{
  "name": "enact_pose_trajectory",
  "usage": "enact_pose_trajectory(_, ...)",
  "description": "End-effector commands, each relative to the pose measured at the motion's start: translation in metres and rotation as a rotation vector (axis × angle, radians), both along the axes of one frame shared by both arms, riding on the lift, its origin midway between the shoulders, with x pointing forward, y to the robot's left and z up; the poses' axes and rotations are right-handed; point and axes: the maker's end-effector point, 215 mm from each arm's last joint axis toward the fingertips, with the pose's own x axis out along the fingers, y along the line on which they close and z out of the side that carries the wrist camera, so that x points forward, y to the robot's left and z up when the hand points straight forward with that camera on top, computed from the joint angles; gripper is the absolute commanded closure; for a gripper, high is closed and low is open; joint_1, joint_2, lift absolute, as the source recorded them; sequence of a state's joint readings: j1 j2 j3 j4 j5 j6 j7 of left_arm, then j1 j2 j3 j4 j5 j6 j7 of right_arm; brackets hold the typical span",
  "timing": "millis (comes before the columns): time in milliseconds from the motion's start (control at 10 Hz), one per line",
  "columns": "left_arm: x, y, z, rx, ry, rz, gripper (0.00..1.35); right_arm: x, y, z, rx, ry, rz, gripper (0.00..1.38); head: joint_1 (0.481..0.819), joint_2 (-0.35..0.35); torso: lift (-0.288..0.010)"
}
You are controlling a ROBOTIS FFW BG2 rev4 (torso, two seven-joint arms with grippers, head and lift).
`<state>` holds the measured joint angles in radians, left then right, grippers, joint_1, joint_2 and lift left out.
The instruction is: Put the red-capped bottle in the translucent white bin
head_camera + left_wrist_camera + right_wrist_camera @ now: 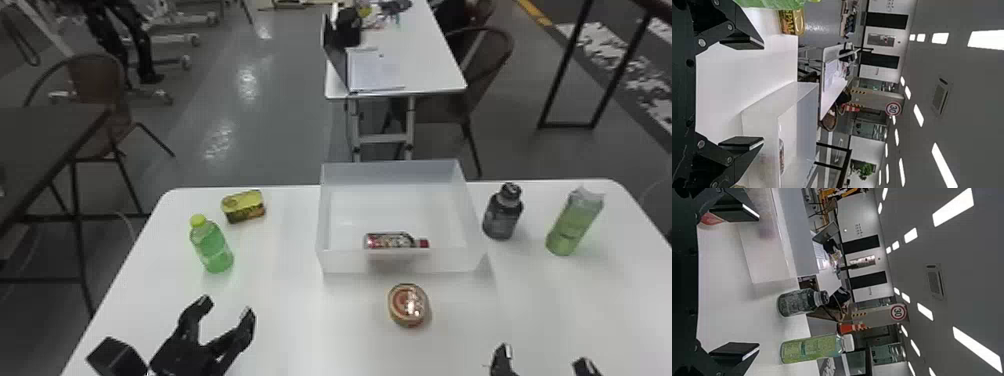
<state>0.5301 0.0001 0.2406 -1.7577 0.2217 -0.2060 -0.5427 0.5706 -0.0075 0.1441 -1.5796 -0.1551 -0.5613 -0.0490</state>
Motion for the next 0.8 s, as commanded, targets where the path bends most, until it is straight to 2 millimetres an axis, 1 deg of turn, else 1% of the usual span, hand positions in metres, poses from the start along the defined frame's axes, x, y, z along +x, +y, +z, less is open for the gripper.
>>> enact_pose_trajectory(0, 0.0021, -0.0108, -0.0005, -0.022, 0.003, -0.013, 0.41, 0.0002, 0.0000, -0.0007, -0.001, 0.001, 0.000, 0.13, 0.695, 0.123, -0.037)
enact_pose_trajectory(300, 0.0017, -0.0126, -0.0005, -0.029, 0.003, -0.005, 0.41, -0.0006, 0.0004, -0.0014, 0.003, 0.003, 0.000, 0.13, 0.695, 0.103, -0.037)
enact_pose_trajectory(700, 0.0015, -0.0119, -0.0009, -0.030, 0.003, -0.003, 0.41, -0.0009, 0.0001, -0.0011, 0.002, 0.003, -0.001, 0.13, 0.695, 0.102, -0.037)
